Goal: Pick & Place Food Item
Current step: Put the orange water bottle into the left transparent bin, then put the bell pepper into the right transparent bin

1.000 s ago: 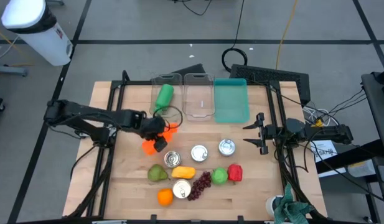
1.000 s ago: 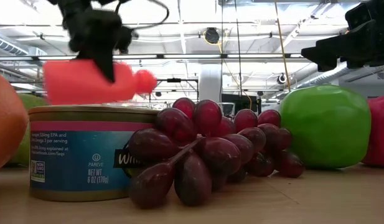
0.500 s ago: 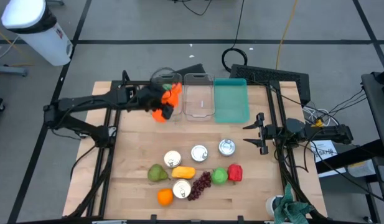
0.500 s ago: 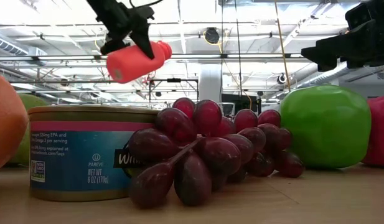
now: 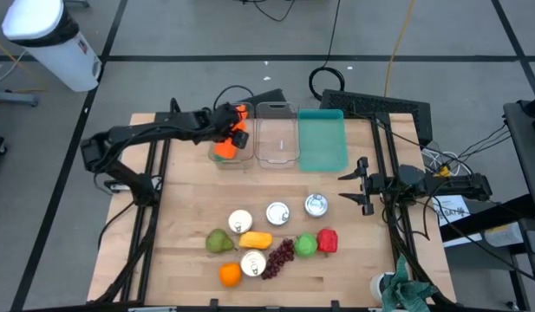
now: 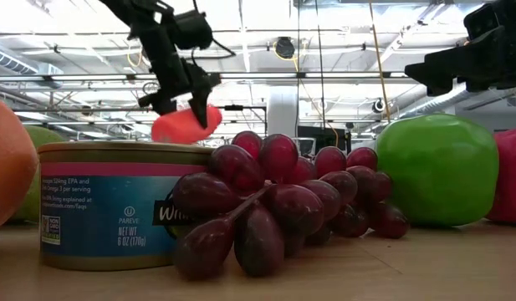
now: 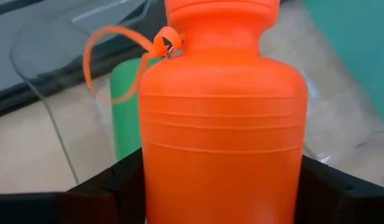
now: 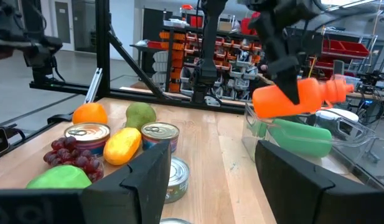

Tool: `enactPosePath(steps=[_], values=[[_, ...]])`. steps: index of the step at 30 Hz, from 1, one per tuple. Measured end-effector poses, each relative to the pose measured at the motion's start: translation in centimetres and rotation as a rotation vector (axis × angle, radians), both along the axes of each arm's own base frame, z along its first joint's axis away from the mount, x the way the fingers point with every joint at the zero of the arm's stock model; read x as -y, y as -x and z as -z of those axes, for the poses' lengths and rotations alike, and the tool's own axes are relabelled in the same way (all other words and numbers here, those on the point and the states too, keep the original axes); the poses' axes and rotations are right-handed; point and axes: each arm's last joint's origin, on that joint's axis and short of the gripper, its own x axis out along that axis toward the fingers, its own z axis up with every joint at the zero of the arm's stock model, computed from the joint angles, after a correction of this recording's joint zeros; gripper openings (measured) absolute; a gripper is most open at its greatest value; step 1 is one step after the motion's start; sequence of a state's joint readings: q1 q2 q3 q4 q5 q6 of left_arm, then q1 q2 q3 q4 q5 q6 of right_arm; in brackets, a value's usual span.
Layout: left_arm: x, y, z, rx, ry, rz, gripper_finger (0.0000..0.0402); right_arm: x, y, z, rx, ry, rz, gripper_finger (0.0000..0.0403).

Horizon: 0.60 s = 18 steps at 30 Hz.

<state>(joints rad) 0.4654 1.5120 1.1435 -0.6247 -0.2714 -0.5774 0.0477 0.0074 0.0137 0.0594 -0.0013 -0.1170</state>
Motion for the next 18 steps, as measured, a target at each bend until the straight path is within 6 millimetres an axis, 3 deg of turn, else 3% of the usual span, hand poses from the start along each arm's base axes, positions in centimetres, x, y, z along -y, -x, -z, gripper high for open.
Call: enactPosePath(steps=[5, 13, 18], values=[[-0.1, -0.6, 1.0, -0.048, -0.002, 0.042, 0.032, 0.0, 0.0, 0.0, 0.0, 0.0, 0.0, 0.0219], [-0.4, -1.2, 0.7, 0.011, -0.042, 0.026, 0.0382, 0.0, 0.0, 0.0, 0.0, 0.0, 0.0, 0.0219], [-0.6, -1.1, 0.7, -0.006, -0.082, -0.007, 0.0398, 0.0, 0.0, 0.0, -0.001, 0.0, 0.0, 0.0219]])
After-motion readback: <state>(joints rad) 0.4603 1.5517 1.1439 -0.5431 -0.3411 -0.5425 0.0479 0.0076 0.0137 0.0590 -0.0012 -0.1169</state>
